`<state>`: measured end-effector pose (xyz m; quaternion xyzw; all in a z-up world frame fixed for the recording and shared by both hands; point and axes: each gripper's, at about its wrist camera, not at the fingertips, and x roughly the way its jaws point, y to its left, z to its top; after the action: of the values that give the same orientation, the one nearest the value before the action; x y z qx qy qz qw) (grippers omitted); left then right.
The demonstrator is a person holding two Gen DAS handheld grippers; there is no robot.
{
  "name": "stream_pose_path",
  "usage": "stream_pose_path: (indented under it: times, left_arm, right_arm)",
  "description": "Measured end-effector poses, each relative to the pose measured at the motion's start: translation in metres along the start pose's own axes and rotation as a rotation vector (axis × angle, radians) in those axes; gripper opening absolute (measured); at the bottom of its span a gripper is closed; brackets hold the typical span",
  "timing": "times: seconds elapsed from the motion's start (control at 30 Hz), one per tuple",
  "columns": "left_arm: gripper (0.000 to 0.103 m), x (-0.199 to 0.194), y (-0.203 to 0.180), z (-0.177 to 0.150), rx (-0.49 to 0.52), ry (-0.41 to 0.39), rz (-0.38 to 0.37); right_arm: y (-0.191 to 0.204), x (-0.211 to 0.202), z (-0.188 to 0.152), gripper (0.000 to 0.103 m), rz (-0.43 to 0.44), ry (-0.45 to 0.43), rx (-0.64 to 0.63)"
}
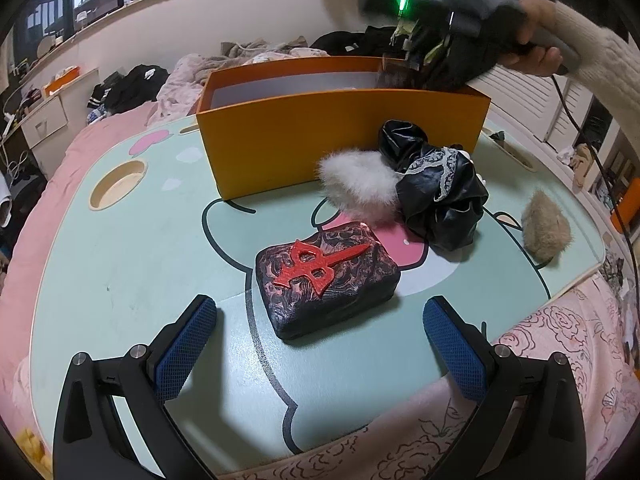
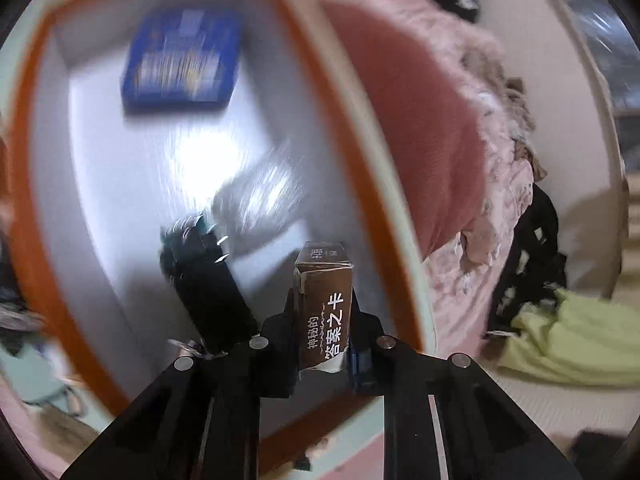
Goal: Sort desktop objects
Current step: 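Close the right gripper on the brown printed box and lift it, then set the brown printed box beside the figurine and open the right gripper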
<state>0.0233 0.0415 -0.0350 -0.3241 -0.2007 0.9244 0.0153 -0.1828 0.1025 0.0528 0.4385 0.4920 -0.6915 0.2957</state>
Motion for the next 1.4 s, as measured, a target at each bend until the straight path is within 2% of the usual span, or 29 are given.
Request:
stream_pose_path:
  times: [0.13, 0.23, 0.3, 0.37, 0.43, 0.57, 0.67, 0.7, 0.8, 0.87, 0.93, 1.1, 1.17, 1.2, 1.27, 1.3, 1.4]
  left_arm:
    - [0.103, 0.000, 0.001, 0.000, -0.002, 0.000, -0.001]
    - [0.103, 0.000, 0.002, 0.001, -0.002, 0.000, -0.002]
    - [0.103, 0.000, 0.002, 0.001, -0.003, 0.000, -0.002]
    - [0.103, 0.000, 0.001, 0.000, -0.003, 0.001, -0.003]
    - [0.103, 0.000, 0.001, 0.001, -0.002, 0.003, -0.002]
    - [0.103, 0.001, 0.003, 0.000, -0.008, 0.006, -0.003]
    - [0.103, 0.001, 0.004, 0.000, -0.013, 0.007, -0.002]
    - [0.103, 0.001, 0.005, -0.001, -0.016, 0.008, -0.002]
    - [0.103, 0.001, 0.006, -0.001, -0.023, 0.013, -0.001]
    - [0.103, 0.000, 0.008, -0.002, -0.032, 0.012, 0.001]
    - [0.103, -0.001, 0.008, -0.003, -0.036, 0.013, 0.005]
    - [0.103, -0.002, 0.006, -0.003, -0.041, 0.016, 0.009]
    - [0.103, -0.003, 0.006, -0.004, -0.044, 0.017, 0.009]
    - [0.103, -0.003, 0.006, -0.004, -0.044, 0.018, 0.010]
    - [0.103, -0.004, 0.006, -0.004, -0.046, 0.020, 0.010]
    - [0.103, -0.004, 0.006, -0.004, -0.047, 0.021, 0.010]
    - [0.103, -0.004, 0.006, -0.004, -0.048, 0.023, 0.009]
  right_arm:
    - [-0.036, -0.073, -0.036, 0.018, 0.049, -0.300, 0.266]
    - [-0.030, -0.111, -0.075, 0.018, 0.065, -0.432, 0.430]
    - [-0.011, -0.120, -0.115, 0.018, 0.136, -0.483, 0.568]
    - [0.010, -0.113, -0.139, 0.018, 0.202, -0.480, 0.664]
    - [0.035, -0.096, -0.153, 0.018, 0.261, -0.425, 0.748]
    - [0.067, -0.065, -0.152, 0.018, 0.311, -0.329, 0.826]
    - [0.069, -0.060, -0.144, 0.019, 0.302, -0.381, 0.893]
    - [0.068, -0.062, -0.141, 0.024, 0.295, -0.407, 0.915]
    - [0.060, -0.069, -0.143, 0.062, 0.253, -0.500, 0.986]
    - [0.066, -0.083, -0.155, 0.067, 0.213, -0.581, 1.018]
    - [0.072, -0.091, -0.170, 0.077, 0.206, -0.636, 1.032]
    - [0.107, -0.101, -0.200, 0.081, 0.137, -0.650, 1.032]
    - [0.121, -0.105, -0.207, 0.085, 0.113, -0.647, 1.018]
    - [0.126, -0.106, -0.207, 0.086, 0.089, -0.637, 1.006]
    - [0.140, -0.109, -0.201, 0.090, -0.038, -0.596, 0.950]
    - [0.144, -0.107, -0.197, 0.093, -0.075, -0.579, 0.926]
    - [0.151, -0.092, -0.185, 0.094, -0.082, -0.534, 0.868]
